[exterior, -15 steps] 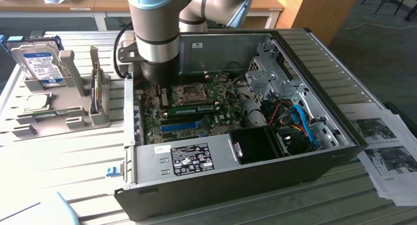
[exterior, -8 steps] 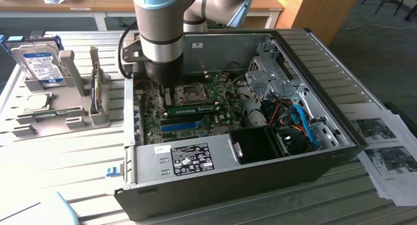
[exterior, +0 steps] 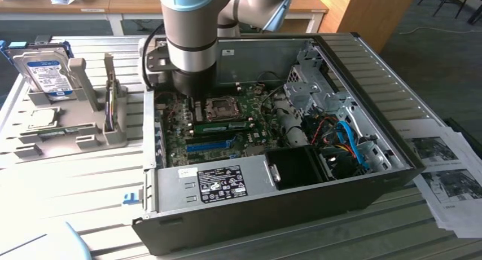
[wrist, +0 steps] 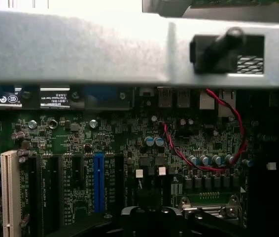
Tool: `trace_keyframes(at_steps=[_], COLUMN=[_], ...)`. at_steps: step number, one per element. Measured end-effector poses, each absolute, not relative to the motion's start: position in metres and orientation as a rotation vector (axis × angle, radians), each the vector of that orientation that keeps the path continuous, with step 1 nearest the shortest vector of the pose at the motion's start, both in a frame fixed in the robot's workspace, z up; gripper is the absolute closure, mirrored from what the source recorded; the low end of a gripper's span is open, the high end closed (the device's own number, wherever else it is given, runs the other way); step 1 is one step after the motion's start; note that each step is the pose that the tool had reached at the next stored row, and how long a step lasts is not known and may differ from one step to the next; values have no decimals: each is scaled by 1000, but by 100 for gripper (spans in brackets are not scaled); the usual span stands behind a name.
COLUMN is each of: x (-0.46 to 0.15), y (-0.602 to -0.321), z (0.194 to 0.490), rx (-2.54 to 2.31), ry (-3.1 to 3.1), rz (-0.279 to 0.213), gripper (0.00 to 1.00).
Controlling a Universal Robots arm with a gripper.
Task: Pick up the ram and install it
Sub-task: 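Press down the ram until it locks into place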
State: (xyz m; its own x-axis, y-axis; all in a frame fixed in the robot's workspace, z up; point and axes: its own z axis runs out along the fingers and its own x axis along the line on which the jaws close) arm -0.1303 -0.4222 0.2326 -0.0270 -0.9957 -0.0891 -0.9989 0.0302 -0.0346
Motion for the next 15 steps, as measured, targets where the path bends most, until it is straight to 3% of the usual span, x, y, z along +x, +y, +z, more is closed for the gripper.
trace_keyframes(at_steps=[15], x=[-115], y=[-422], z=[233], rx=[-2122], ry=[2192], rz=[61], gripper=[91])
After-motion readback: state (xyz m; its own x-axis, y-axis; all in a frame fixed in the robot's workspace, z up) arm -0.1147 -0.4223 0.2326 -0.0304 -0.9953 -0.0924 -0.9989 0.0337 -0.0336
